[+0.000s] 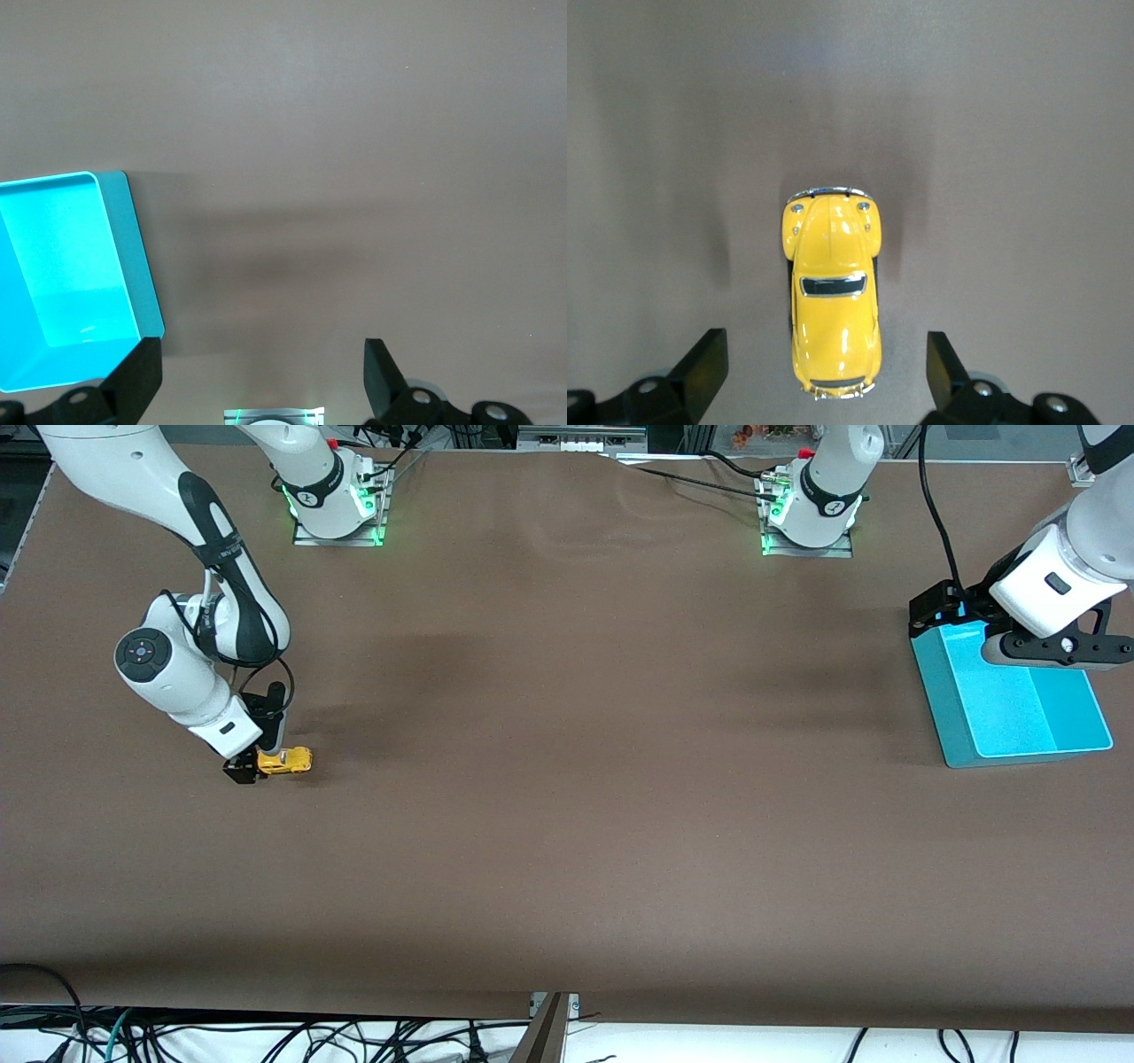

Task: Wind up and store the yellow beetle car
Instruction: 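Lower the right gripper and close it on the yellow car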

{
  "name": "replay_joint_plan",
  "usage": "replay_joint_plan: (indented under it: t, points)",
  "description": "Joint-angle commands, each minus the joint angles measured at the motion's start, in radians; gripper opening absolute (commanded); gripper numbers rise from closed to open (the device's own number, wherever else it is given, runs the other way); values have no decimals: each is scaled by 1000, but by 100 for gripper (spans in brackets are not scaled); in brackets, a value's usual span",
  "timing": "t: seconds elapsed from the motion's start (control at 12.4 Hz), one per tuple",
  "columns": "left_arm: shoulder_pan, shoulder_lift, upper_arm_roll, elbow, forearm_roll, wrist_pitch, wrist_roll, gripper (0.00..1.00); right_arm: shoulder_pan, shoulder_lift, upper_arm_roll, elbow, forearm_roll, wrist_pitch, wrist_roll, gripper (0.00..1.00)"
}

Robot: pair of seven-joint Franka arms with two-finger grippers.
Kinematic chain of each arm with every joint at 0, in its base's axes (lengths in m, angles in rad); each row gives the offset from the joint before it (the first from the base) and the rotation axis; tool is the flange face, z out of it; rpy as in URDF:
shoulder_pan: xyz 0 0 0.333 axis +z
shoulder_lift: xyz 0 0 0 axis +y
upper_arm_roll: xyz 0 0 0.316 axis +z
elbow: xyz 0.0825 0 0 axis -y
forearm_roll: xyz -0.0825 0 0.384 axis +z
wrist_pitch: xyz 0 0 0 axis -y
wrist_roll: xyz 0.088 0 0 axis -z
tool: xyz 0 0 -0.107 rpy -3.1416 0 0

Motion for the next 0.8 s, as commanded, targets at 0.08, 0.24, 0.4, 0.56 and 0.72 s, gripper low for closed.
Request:
replay_joint_plan:
  t: [0.08,0.24,0.4,0.56,0.72]
  points:
    - [8,2,-6,4,-4,14,12,100,-7,-2,6,-22,1,41,-20,86]
    - [7,3,-6,4,-4,14,12,100,-7,-2,6,-22,1,41,-20,54]
    - [7,2,-7,3,-4,15,12,100,-7,-2,6,-22,1,40,-20,42]
    - [7,6,-9,1,-2,17,12,100,-7,-2,8,-22,1,41,-20,24]
    - [5,9,-10,3,-2,19,12,100,-6,-2,9,-22,1,41,-20,8]
